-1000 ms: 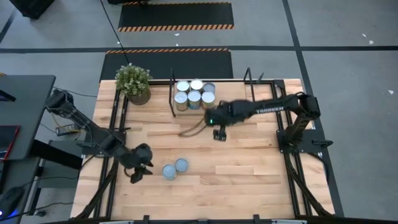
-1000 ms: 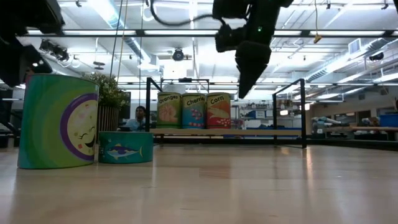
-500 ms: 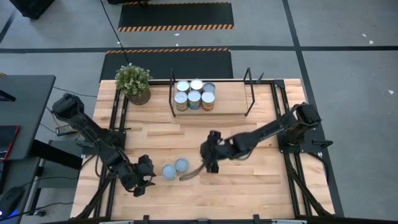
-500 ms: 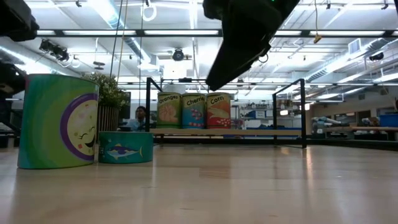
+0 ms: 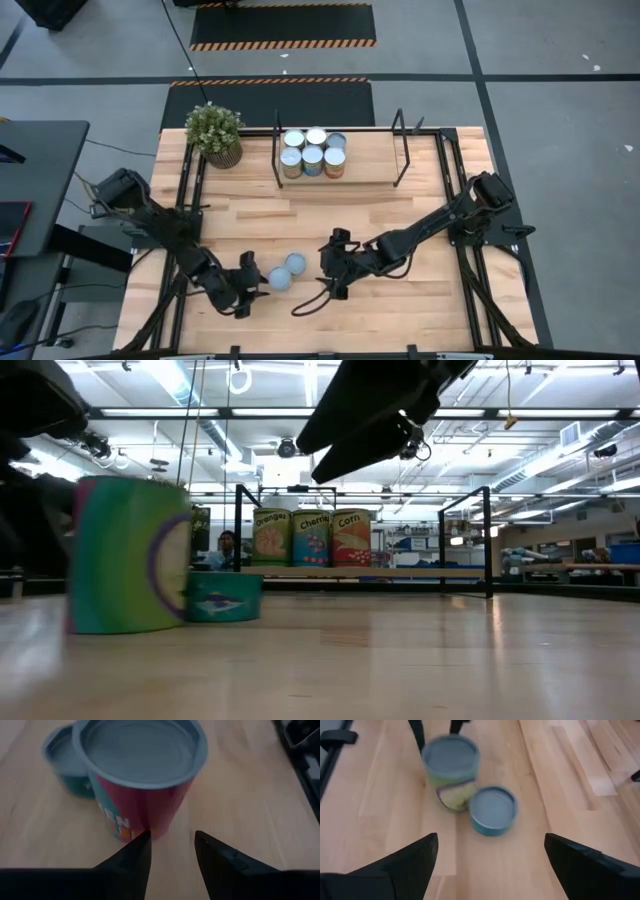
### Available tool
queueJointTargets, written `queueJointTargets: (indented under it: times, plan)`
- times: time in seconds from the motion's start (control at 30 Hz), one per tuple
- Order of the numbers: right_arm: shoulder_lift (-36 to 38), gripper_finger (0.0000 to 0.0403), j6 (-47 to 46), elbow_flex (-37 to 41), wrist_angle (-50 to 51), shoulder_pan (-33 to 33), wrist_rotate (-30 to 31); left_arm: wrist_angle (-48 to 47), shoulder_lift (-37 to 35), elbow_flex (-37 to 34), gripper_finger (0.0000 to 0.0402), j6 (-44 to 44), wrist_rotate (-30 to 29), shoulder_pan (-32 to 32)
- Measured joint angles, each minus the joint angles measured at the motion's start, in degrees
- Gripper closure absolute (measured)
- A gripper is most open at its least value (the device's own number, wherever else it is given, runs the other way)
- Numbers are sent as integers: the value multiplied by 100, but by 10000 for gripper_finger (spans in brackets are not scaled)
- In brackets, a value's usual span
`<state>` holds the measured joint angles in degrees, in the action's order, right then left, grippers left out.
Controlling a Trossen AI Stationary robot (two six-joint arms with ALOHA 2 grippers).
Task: Pick and place cans onto a shelf
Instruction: Put the canned chicken soup on the shelf
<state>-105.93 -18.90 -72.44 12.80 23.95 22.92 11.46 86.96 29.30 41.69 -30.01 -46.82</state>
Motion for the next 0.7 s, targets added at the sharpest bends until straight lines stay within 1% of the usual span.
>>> queueJointTargets:
  times: [0.23,0.4,0.5,0.6,0.7]
  plan:
    - [2,30,220,2,-46,146,-43,1663,919,0,275,-811,-524,454]
    - [2,30,429,2,-13,202,-47,3118,1528,0,287,-1349,-581,849]
    - [2,30,720,2,-6,249,-51,3875,1802,2,290,-1636,-584,1064]
    - [2,30,875,2,-3,255,-63,4376,2000,31,290,-1785,-585,1278]
    - [2,29,975,2,-13,248,-166,4486,2116,178,290,-1927,-583,1427]
